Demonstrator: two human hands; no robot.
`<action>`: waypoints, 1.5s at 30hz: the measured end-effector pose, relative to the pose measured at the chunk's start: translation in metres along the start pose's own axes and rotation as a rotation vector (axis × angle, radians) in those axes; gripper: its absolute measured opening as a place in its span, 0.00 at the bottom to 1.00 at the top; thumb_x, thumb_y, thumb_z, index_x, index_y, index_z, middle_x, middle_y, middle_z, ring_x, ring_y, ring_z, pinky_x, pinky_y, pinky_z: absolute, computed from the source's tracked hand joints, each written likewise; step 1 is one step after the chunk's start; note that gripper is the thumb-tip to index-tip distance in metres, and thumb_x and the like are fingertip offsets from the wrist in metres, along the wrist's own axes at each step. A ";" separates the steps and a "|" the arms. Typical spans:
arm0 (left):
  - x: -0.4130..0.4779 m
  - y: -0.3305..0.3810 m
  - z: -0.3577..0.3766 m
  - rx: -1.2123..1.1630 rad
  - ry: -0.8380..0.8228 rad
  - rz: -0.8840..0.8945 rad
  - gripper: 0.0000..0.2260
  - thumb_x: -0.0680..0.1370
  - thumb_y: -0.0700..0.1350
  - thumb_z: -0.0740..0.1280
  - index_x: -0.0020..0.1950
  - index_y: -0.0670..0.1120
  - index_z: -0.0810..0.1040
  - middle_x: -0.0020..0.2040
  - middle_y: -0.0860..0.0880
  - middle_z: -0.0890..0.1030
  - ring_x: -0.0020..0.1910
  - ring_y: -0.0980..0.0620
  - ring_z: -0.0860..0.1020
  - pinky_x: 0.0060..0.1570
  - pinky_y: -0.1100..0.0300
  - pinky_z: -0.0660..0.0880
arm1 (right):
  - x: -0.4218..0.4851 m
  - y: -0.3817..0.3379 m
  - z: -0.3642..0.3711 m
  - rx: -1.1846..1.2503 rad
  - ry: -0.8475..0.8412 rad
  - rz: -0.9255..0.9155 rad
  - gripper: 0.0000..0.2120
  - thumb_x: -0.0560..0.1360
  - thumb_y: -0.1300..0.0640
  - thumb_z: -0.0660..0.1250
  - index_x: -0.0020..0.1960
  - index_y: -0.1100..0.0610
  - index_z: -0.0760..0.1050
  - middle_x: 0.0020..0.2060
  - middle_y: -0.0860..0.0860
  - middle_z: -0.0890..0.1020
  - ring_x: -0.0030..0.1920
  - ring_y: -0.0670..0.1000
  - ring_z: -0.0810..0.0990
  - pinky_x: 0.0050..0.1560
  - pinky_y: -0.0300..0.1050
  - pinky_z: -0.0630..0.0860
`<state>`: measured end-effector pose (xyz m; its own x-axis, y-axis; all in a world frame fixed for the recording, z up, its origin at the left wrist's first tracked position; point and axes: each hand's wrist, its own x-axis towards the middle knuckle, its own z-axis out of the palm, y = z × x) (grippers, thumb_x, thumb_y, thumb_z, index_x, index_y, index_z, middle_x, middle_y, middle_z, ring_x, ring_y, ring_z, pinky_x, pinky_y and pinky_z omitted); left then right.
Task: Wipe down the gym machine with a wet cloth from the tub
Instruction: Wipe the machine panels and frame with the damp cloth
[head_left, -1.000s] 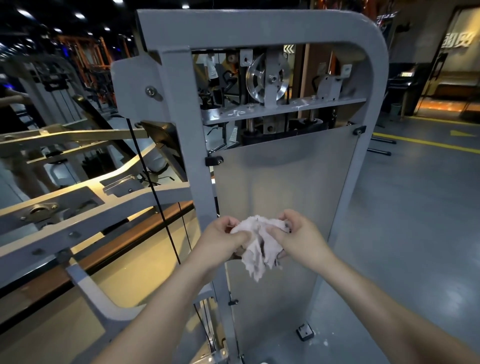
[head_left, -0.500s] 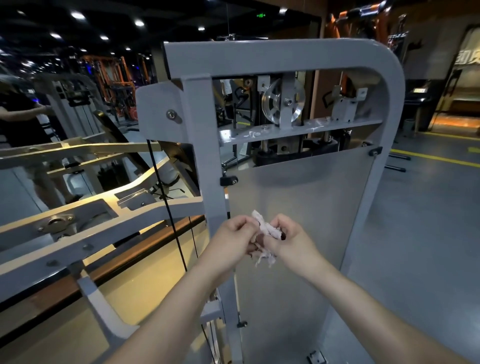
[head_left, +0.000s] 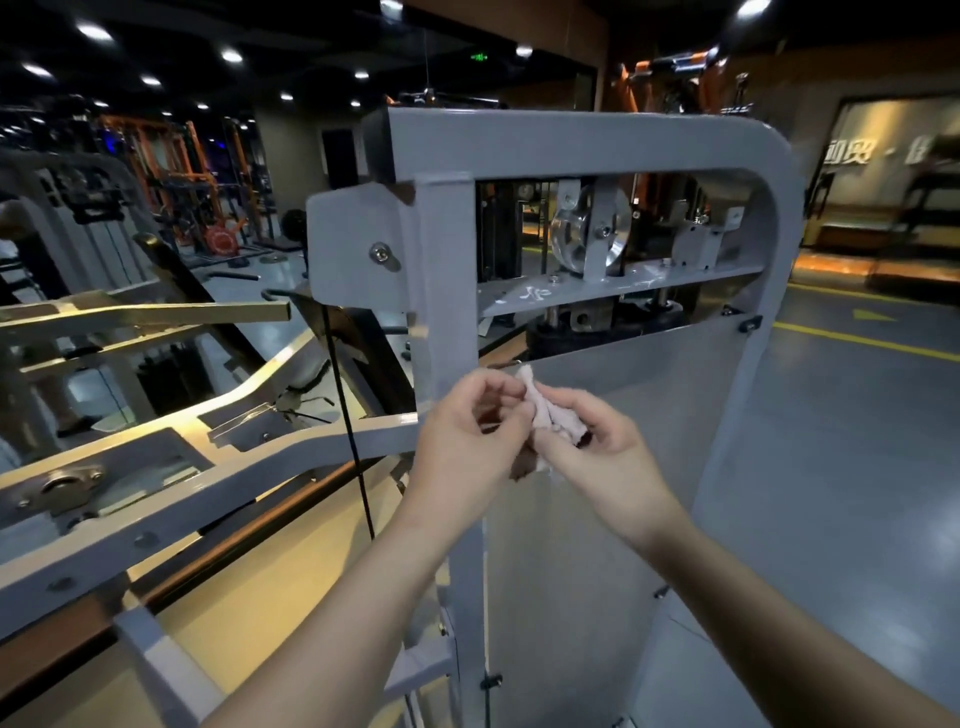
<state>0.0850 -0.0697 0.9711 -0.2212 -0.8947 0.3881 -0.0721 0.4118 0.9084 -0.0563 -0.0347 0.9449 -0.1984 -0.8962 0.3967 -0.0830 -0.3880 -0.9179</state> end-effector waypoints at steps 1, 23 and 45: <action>0.001 0.001 -0.004 -0.048 -0.038 -0.024 0.03 0.81 0.38 0.68 0.52 0.44 0.80 0.48 0.48 0.83 0.37 0.64 0.81 0.33 0.73 0.74 | 0.000 0.000 0.003 -0.010 0.006 -0.014 0.17 0.77 0.72 0.68 0.56 0.52 0.82 0.44 0.47 0.87 0.44 0.43 0.84 0.46 0.37 0.80; 0.091 -0.044 0.010 0.451 0.707 0.406 0.27 0.69 0.46 0.74 0.60 0.48 0.61 0.57 0.44 0.66 0.55 0.48 0.65 0.56 0.47 0.72 | 0.124 -0.036 -0.056 -1.224 -0.056 -0.621 0.17 0.80 0.59 0.65 0.68 0.55 0.78 0.62 0.53 0.76 0.61 0.58 0.75 0.59 0.54 0.76; 0.105 -0.061 0.010 0.546 0.734 0.475 0.28 0.68 0.46 0.75 0.61 0.42 0.65 0.55 0.40 0.70 0.53 0.41 0.69 0.51 0.40 0.74 | 0.162 -0.035 -0.051 -1.292 -0.234 -0.630 0.14 0.82 0.52 0.56 0.52 0.58 0.79 0.44 0.49 0.75 0.48 0.56 0.73 0.48 0.46 0.65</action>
<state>0.0562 -0.1876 0.9547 0.2929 -0.4293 0.8544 -0.6045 0.6092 0.5133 -0.1350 -0.1555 1.0407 0.3518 -0.7168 0.6020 -0.9224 -0.3750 0.0925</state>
